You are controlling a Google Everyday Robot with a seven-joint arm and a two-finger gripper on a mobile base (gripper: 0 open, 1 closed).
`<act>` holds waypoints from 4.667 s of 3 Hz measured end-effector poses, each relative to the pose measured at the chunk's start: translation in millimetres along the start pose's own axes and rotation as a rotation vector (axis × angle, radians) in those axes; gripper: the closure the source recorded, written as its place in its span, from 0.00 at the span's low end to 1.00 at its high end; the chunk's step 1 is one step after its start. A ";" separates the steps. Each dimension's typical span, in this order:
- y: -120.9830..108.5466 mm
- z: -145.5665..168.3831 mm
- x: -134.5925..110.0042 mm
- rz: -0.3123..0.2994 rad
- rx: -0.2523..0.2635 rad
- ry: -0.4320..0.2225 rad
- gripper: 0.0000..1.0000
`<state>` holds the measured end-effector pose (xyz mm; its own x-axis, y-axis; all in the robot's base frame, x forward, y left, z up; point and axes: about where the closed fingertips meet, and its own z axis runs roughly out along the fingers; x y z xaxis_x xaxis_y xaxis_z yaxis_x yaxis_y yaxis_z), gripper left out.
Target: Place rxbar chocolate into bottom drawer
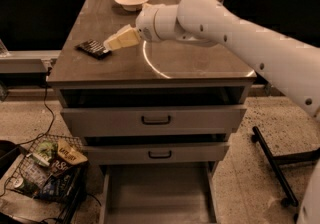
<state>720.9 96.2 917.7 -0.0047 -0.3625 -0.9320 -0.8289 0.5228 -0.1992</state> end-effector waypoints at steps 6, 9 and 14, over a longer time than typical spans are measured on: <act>62.8 92.9 58.8 0.140 -0.110 -0.053 0.31; 62.5 90.9 52.1 0.143 -0.110 -0.057 1.00; 62.6 90.6 51.9 0.142 -0.110 -0.057 1.00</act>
Offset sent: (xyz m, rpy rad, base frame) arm 0.0165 0.0682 -0.0532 0.1094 0.0696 0.0779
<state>719.5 180.0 829.4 -0.0973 -0.2451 -0.9646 -0.8783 0.4771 -0.0326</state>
